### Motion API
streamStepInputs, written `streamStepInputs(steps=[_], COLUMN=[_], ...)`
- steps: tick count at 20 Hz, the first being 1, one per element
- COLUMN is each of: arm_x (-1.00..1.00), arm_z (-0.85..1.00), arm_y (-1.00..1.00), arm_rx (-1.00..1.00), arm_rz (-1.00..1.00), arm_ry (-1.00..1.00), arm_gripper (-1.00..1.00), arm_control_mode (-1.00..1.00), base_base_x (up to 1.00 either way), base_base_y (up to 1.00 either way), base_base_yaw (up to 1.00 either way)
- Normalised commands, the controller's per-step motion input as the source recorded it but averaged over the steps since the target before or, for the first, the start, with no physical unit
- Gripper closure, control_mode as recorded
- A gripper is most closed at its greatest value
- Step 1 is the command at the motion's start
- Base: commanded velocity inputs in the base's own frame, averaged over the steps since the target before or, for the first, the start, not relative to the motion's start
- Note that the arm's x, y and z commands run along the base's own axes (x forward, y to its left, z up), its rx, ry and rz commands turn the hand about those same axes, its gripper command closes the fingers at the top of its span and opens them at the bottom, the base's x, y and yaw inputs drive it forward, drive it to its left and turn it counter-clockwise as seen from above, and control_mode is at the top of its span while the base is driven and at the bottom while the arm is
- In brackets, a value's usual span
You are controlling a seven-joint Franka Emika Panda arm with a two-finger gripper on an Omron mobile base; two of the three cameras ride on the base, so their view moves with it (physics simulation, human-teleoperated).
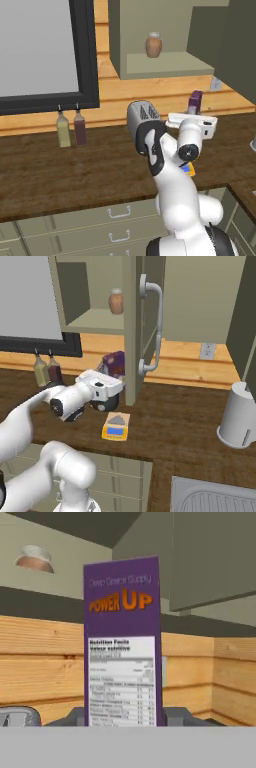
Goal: Pick the cereal and place it on the digital scale for weighing, and close the cabinet.
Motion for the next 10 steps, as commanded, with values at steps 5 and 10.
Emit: streamStepInputs(steps=[5, 10], arm_x=[-0.07, 0.00], arm_z=[-0.14, -0.29], arm_y=[0.04, 0.00], arm_rx=[0.00, 0.13], arm_rz=[0.31, 0.29], arm_ry=[0.00, 0.02], arm_gripper=[1.00, 1.00], arm_control_mode=[-1.00, -1.00], base_base_x=[0.00, 0.00], base_base_y=[0.00, 0.00], base_base_yaw=[0.00, 0.00])
